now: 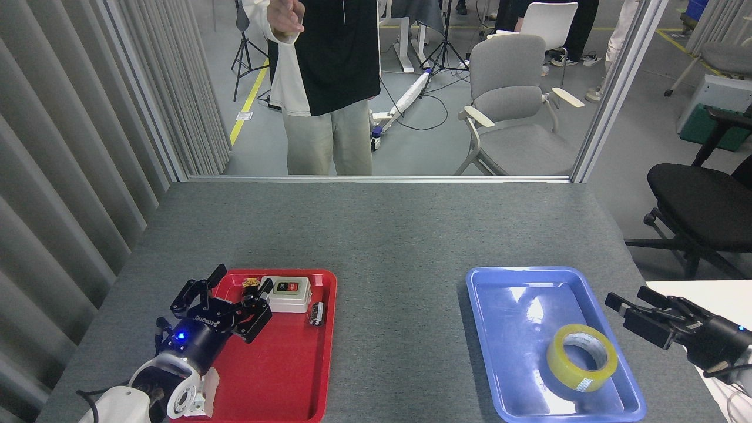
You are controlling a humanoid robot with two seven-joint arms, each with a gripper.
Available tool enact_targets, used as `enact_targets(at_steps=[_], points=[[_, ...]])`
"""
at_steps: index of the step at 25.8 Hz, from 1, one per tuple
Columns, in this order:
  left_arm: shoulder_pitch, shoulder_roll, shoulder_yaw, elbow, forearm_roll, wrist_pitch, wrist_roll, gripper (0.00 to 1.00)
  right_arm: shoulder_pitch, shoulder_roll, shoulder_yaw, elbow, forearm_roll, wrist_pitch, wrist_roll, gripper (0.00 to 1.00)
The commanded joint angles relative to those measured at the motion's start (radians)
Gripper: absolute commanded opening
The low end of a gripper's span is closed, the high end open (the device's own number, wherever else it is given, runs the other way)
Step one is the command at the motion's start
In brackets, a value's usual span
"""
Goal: Place and move tape with both arms
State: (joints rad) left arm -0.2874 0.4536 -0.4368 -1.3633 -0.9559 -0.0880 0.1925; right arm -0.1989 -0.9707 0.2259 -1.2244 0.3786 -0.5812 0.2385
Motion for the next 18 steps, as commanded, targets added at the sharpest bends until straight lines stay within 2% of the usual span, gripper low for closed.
enact_targets(at_steps=[1, 3, 4, 6, 9, 13, 18], points=[[0.002, -0.009, -0.002, 0.013, 0.101, 0.007, 0.012, 0.99, 0.079, 0.066, -0.076, 0.008, 0.272, -0.094, -0.352, 1.00], [0.002, -0.021, -0.002, 0.023, 0.140, 0.007, 0.010, 0.99, 0.105, 0.107, -0.072, 0.002, 0.411, -0.013, -0.502, 1.00], [0.005, -0.024, 0.000, 0.029, 0.140, 0.005, 0.007, 0.99, 0.125, 0.135, -0.074, -0.006, 0.464, 0.055, -0.538, 1.00], [0.008, -0.027, 0.003, 0.035, 0.141, 0.005, 0.004, 0.99, 0.154, 0.191, -0.074, -0.017, 0.517, 0.199, -0.548, 1.00], [0.013, -0.026, 0.010, 0.026, 0.126, 0.008, 0.002, 0.99, 0.182, 0.236, -0.076, -0.043, 0.546, 0.311, -0.550, 1.00], [0.062, -0.026, 0.104, 0.021, 0.088, 0.008, -0.001, 0.99, 0.205, 0.267, -0.092, -0.072, 0.554, 0.380, -0.544, 1.00], [0.065, -0.024, 0.121, 0.020, 0.080, 0.014, -0.001, 0.99, 0.251, 0.331, -0.157, -0.122, 0.580, 0.471, -0.538, 1.00]])
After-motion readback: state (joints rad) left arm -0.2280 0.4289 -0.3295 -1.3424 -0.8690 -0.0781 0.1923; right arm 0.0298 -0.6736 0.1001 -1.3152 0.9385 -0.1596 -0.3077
